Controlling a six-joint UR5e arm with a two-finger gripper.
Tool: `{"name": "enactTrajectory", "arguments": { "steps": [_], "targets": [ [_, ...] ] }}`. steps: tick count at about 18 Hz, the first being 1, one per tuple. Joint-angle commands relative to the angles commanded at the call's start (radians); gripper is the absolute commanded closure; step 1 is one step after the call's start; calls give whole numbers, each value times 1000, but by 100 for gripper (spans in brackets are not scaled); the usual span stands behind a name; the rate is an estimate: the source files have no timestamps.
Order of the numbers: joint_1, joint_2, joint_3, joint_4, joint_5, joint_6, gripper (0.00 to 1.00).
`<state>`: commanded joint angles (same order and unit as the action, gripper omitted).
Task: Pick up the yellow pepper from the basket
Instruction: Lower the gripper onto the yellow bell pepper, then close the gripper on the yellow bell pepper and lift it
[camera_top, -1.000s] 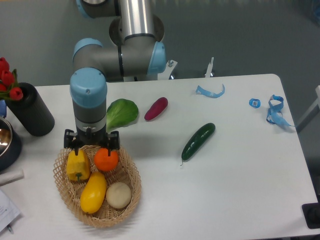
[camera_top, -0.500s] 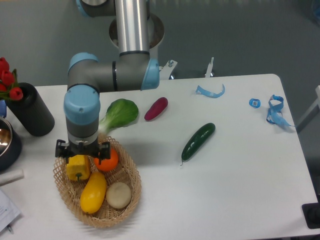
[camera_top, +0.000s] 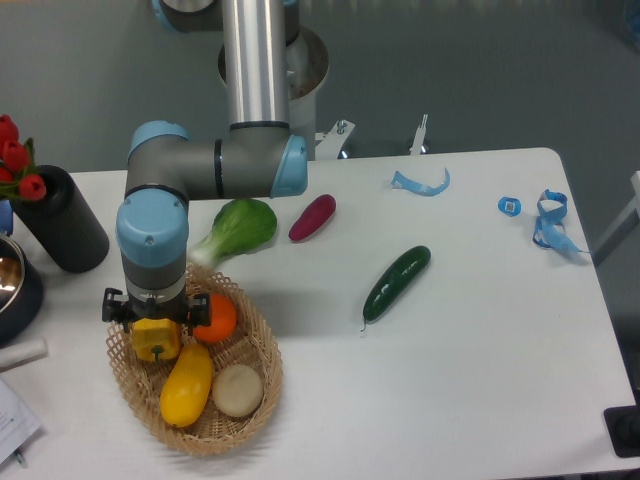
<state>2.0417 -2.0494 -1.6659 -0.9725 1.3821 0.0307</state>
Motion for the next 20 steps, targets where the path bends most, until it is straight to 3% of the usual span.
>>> {"name": "enactTrajectory", "arguments": {
  "steps": [10,11,14,15,16,20],
  "targets": [
    [-12,-29,2,2,5,2,0],
    [-12,-29,3,2,3,2,9],
    [-12,-29,3,2,2,0,76],
    [-12,-28,3,2,2,0,94],
    [-12,-26,5,2,2,0,100],
    [-11,-6,9,0,9,0,100]
  ]
}}
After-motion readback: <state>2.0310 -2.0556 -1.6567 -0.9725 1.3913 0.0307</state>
